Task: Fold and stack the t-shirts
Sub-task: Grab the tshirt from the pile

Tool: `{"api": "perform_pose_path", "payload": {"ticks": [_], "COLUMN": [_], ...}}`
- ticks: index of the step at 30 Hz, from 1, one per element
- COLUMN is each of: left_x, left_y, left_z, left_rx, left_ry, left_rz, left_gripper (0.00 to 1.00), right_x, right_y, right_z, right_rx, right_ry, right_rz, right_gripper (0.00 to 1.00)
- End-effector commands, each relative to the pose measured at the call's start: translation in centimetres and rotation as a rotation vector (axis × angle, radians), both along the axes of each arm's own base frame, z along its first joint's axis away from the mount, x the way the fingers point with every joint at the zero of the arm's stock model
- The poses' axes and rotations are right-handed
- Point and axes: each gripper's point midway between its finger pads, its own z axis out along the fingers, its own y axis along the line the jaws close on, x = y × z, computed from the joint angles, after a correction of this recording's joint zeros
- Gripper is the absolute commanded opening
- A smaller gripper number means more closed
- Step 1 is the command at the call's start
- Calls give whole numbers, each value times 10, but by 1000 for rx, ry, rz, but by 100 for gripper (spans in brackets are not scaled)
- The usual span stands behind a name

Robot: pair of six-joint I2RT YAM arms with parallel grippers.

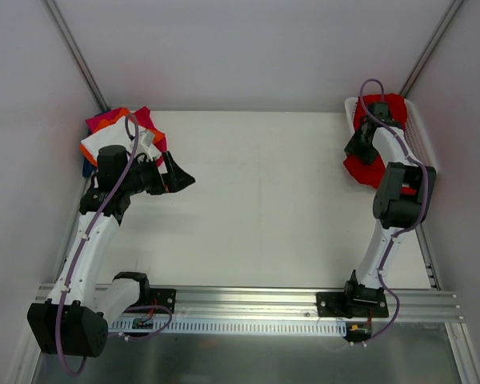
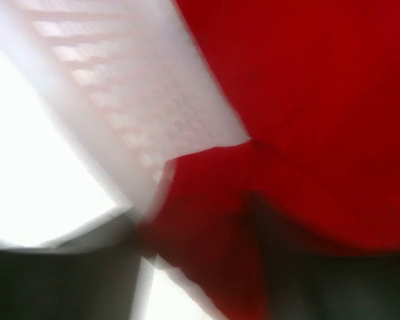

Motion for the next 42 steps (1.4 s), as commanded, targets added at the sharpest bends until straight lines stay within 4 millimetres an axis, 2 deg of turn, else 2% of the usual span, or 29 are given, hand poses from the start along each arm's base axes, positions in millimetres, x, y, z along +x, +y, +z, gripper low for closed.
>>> {"api": "perform_pose_path", "payload": {"ticks": [1, 3, 4, 6, 8, 10, 11, 12, 13, 15, 19, 22, 27, 36, 37, 42], "left_x": [1, 1, 1, 0, 0, 0, 0, 0, 0, 0, 0, -1, 0, -1, 0, -1], "left_y": [0, 0, 0, -1, -1, 0, 0, 0, 0, 0, 0, 0, 1, 0, 0, 0], "left_z": [3, 2, 3, 3, 2, 3, 3, 3, 3, 3, 3, 4, 4, 4, 4, 4], "left_rx": [11, 11, 12, 10, 10, 10, 11, 13, 13, 14, 14, 14, 15, 13, 13, 12], "left_ry": [-26, -24, -26, -26, -23, -26, -28, -29, -29, -30, -32, -33, -33, -33, -33, -33], "left_rz": [-2, -2, 0, -1, -1, -1, 0, 1, 1, 4, 4, 4, 5, 2, 2, 1], "left_gripper": [99, 99, 99, 99, 99, 99, 99, 99, 99, 99, 99, 99, 99, 99, 99, 99], "right_x": [2, 0, 1, -1, 0, 1, 1, 2, 2, 2, 0, -1, -1, 3, 4, 8], "right_y": [1, 1, 2, 4, 5, 9, 9, 11, 12, 14, 15, 16, 20, 39, 52, 67], "right_z": [54, 61, 70, 77, 87, 93, 96, 97, 97, 97, 92, 91, 90, 74, 72, 65], "right_rx": [-29, -41, -45, -56, -75, -89, -93, -95, -97, -95, -92, -91, -78, -48, -48, -51], "right_ry": [-123, -129, -146, -143, -153, -156, -156, -158, -158, -157, -143, -138, -140, -122, -116, -104], "right_rz": [-19, -33, -30, -22, -18, -3, -1, 6, 8, 14, 17, 23, 38, 72, 102, 130], "right_gripper": [43, 18, 15, 13, 16, 29, 38, 61, 72, 78, 78, 74, 55, 54, 54, 54]}}
